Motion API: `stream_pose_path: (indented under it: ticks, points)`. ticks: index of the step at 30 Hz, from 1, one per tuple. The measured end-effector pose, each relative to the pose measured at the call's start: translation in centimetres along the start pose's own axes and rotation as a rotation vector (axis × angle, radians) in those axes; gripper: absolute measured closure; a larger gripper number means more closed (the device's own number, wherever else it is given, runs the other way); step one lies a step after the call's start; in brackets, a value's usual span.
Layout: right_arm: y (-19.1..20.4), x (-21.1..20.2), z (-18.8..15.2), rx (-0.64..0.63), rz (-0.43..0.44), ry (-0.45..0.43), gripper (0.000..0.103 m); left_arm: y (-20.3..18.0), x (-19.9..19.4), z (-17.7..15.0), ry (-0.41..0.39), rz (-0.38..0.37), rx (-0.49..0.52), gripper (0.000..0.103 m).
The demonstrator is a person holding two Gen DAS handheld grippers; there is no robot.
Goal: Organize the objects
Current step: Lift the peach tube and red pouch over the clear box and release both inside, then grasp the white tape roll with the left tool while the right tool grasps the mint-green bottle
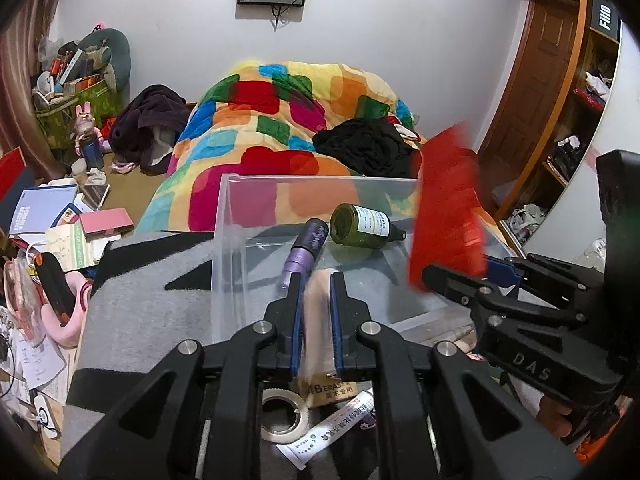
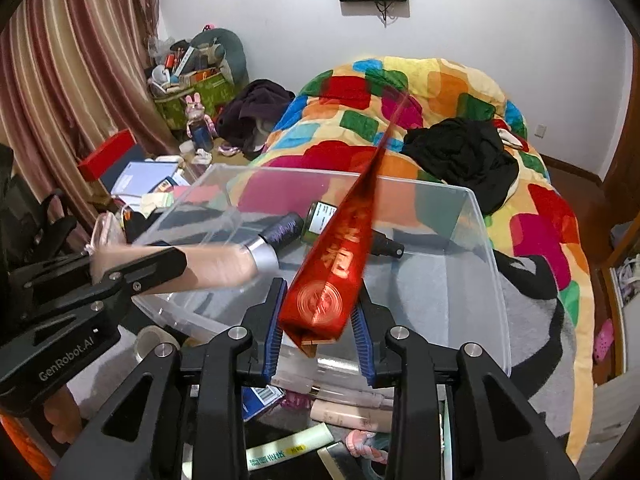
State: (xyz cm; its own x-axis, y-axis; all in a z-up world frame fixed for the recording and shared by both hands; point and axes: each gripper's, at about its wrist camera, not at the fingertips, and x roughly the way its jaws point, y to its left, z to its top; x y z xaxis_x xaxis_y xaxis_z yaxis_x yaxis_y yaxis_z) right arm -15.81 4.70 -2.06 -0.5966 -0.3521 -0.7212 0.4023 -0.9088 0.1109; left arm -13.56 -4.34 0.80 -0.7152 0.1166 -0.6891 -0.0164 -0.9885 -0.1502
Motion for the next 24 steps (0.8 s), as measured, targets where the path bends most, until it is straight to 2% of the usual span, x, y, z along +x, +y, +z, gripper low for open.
stream_pose_path:
  ticks: [5, 9, 11, 15, 17, 20, 24]
  points:
    - [0.5, -1.2, -0.2, -0.023, -0.006, -0.028, 0.060, -0.2, -0.8, 0.0, -0.012, 0.003, 0.012, 0.093]
    - [0.6, -2.2, -0.4, -0.029, -0.009, -0.049, 0.056, -0.1, -1.6, -0.1, -0.024, 0.002, 0.008, 0.092]
    - [0.5, -2.7, -0.6, -0.030, -0.018, -0.058, 0.051, 0.0, -2.2, -0.2, -0.031, 0.001, 0.003, 0.083]
    - [0.1, -3.6, -1.1, -0.033, -0.036, -0.071, 0.049, 0.2, -3.2, -0.6, -0.048, 0.013, 0.004, 0.069]
    - [-0.1, -4.2, -1.5, -0.037, -0.052, -0.078, 0.047, 0.3, -3.6, -0.9, -0.049, 0.020, 0.003, 0.057]
    - [-0.9, -4.8, -2.1, -0.032, -0.061, -0.079, 0.043, 0.6, -4.1, -1.5, -0.049, 0.029, -0.002, 0.049]
    - [-2.1, -5.5, -3.3, -0.022, -0.078, -0.070, 0.042, 1.0, -4.4, -2.4, -0.040, 0.033, -0.008, 0.044]
